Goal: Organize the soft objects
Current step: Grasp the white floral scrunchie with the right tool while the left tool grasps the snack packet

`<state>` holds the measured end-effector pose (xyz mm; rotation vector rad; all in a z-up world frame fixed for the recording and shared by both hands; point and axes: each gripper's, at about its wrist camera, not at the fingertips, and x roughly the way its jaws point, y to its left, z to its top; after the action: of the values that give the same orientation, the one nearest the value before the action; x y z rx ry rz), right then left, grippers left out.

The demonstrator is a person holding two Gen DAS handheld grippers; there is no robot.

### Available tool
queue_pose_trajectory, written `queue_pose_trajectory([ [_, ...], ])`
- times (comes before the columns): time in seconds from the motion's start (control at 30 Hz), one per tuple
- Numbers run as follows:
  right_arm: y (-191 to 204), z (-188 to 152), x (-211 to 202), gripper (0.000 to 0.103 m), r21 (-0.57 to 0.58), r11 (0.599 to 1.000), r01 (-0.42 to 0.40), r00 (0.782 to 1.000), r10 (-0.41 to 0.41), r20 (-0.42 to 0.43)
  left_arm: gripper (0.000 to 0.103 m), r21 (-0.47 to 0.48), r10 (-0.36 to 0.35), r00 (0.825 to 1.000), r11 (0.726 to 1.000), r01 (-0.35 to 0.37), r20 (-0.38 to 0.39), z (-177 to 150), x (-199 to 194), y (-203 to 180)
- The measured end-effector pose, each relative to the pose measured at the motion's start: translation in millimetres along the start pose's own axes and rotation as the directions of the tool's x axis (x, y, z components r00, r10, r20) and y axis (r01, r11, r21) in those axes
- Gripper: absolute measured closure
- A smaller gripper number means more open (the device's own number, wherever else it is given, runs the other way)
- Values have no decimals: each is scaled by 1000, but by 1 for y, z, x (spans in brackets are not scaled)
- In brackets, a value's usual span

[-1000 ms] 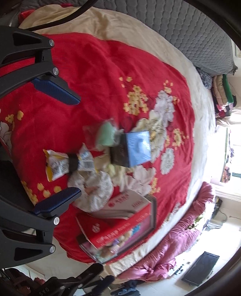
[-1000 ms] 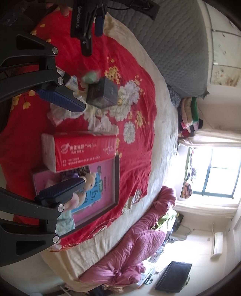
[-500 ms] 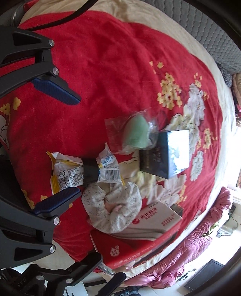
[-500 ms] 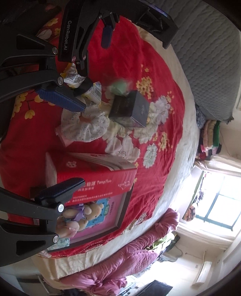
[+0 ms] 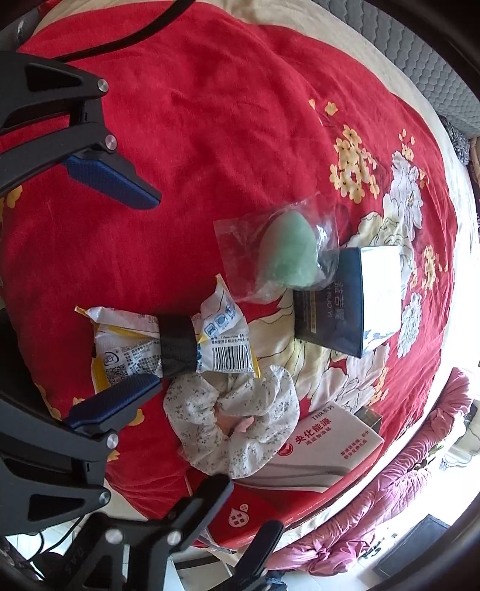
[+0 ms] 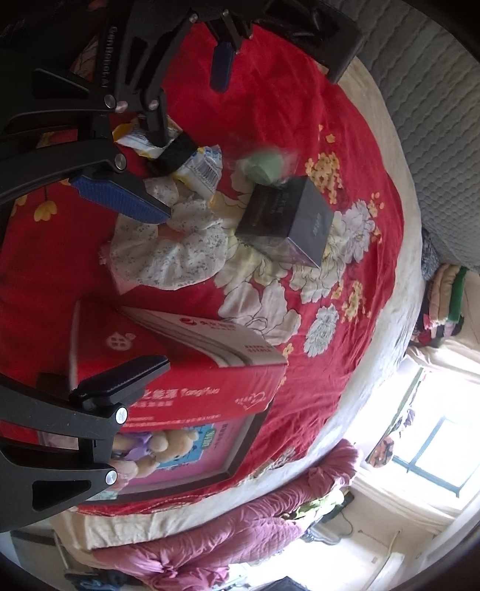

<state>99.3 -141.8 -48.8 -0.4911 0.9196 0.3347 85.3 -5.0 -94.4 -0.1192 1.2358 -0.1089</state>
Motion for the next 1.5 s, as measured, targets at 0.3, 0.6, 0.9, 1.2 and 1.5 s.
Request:
queue_pose_trajectory([
  [0.3, 15, 24, 25, 28, -186, 982, -19, 996, 3, -84, 12, -10, -32, 999, 999, 32, -7, -1, 5, 4],
  [0.6, 33, 43, 66, 40, -397, 912, -99, 969, -2, -247, 12, -18, -62, 998, 998, 62, -12, -1, 9, 8],
  [0.9, 31, 47, 84, 92, -410, 907, -95, 963, -20, -268, 10, -41, -84, 996, 996, 83, -23, 4, 15, 7],
  [1.2, -11, 45, 38, 97, -118, 993, -30, 998, 23, -61, 10, -66, -81, 995, 995, 77, -55, 12, 30, -4],
  [1.5, -46, 31, -14, 97, 127, 991, -52, 991, 35, 130, 45, -53, -10, 999, 999, 7, -49, 24, 42, -22],
])
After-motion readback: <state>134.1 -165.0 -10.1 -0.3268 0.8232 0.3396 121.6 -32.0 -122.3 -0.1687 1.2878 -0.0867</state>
